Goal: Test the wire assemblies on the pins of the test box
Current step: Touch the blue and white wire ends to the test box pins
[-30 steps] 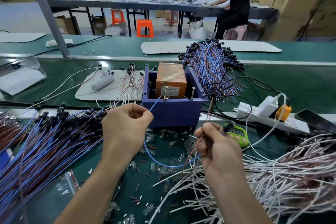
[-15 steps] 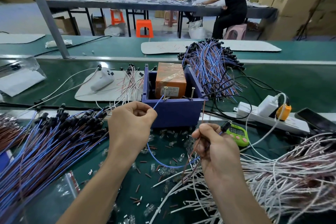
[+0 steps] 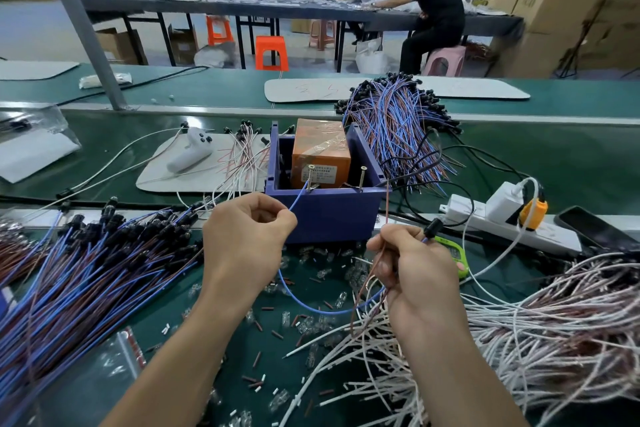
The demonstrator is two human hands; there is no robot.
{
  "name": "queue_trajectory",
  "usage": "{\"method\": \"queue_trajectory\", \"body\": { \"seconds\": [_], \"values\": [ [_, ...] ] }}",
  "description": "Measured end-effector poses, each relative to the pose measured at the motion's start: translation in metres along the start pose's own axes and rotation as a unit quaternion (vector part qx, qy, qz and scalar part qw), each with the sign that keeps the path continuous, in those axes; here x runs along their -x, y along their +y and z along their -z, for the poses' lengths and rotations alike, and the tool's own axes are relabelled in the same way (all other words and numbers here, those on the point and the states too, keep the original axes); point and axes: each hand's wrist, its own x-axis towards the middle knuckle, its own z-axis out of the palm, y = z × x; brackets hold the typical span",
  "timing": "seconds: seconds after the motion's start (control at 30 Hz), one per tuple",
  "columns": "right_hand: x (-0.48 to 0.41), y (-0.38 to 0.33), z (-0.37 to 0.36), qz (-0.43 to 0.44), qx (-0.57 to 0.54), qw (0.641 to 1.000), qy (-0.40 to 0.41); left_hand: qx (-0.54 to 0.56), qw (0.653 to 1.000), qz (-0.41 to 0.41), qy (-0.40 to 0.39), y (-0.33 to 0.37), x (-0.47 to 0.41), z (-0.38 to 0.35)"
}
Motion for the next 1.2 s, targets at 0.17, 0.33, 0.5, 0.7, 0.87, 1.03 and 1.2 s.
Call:
{"method": "queue_trajectory", "body": {
  "seconds": [0.17,0.33,0.5,0.7,0.87,1.03,1.2],
  "values": [
    [-0.003,-0.008,-0.003,0.002,0.008,1.000,0.009,0.000,1.000,-0.001,-0.002,-0.001,0.000,0.000],
    [-0.009,-0.011,-0.005,-0.009,0.026,1.000,0.005,0.000,1.000,0.001,-0.007,0.001,0.001,-0.001],
    [-0.010,-0.005,-0.012,-0.035,0.045,0.998,-0.003,-0.004,1.000,0.000,-0.007,0.003,0.002,0.000],
    [-0.009,-0.004,-0.017,-0.042,0.051,0.998,-0.008,-0.001,1.000,0.002,-0.011,0.004,0.001,0.002],
    [-0.007,-0.001,-0.016,-0.041,0.062,0.997,-0.018,-0.005,1.000,0.009,-0.012,0.006,0.001,0.003],
    [-0.006,0.000,-0.013,-0.041,0.077,0.996,-0.023,-0.003,1.000,0.008,-0.012,0.008,0.002,0.004],
    [-0.005,-0.001,-0.011,-0.039,0.085,0.995,-0.021,-0.008,1.000,0.004,-0.008,0.007,0.002,0.002]
  ]
}}
